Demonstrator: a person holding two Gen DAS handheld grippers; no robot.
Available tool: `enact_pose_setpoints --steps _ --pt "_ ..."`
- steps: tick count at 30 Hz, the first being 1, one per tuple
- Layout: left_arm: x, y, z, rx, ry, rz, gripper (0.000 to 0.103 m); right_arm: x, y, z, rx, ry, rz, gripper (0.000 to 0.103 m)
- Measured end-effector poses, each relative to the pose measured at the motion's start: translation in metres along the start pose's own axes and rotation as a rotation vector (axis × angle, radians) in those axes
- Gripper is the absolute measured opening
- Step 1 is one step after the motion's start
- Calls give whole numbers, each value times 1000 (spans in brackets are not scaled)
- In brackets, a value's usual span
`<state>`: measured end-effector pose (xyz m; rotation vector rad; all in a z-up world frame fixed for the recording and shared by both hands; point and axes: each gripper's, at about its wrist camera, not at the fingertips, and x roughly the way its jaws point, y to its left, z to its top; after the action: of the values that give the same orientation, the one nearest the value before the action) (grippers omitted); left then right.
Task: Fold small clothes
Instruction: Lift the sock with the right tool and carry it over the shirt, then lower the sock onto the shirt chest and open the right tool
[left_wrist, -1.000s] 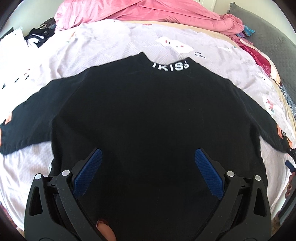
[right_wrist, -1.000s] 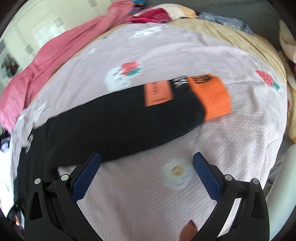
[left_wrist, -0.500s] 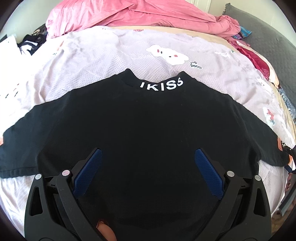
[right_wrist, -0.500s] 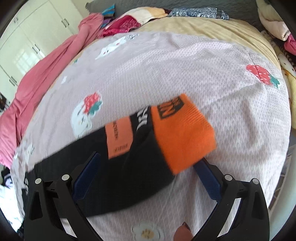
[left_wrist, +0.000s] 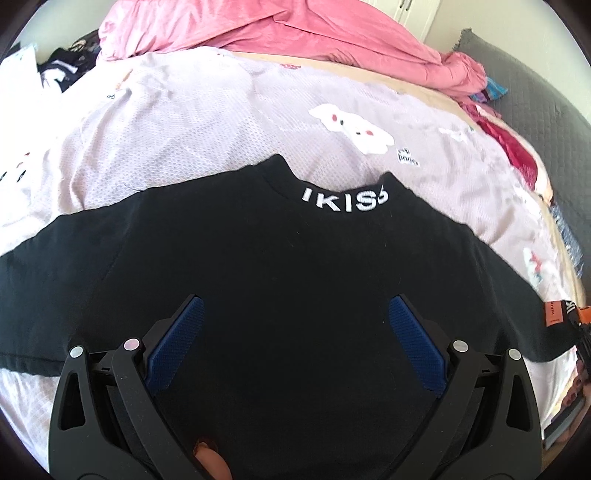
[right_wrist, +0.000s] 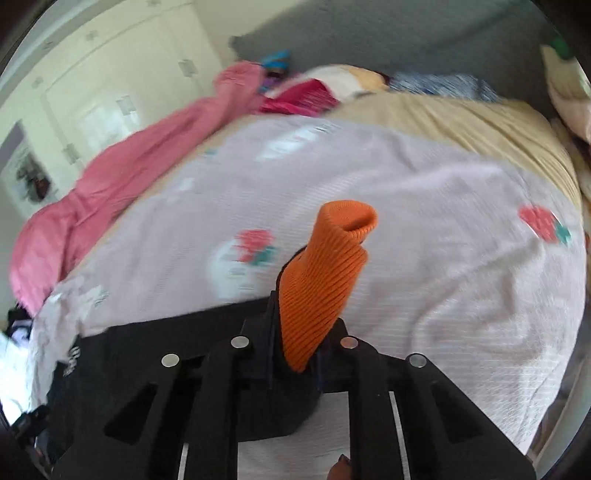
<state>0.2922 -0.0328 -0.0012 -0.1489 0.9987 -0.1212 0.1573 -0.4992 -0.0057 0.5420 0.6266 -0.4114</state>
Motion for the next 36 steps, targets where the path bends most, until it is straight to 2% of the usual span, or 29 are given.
enact_pose_setpoints --steps 5,10,17,20,30,36 --pt "-14 11 1 -3 -14 16 94 -17 60 3 -105 -26 111 13" --pt "-26 33 -3 -24 -21 27 94 -27 129 -5 -201 -11 226 13" --pt "-42 70 2 -113 -34 11 94 -27 218 -39 -297 45 360 13" --pt "-49 86 6 -155 -42 -18 94 -24 252 -57 -325 80 405 13" --pt "-60 119 11 -249 -60 -81 94 -20 341 -118 -442 157 516 13" --pt "-51 134 9 -321 -34 -133 94 -10 377 -157 -526 207 510 13"
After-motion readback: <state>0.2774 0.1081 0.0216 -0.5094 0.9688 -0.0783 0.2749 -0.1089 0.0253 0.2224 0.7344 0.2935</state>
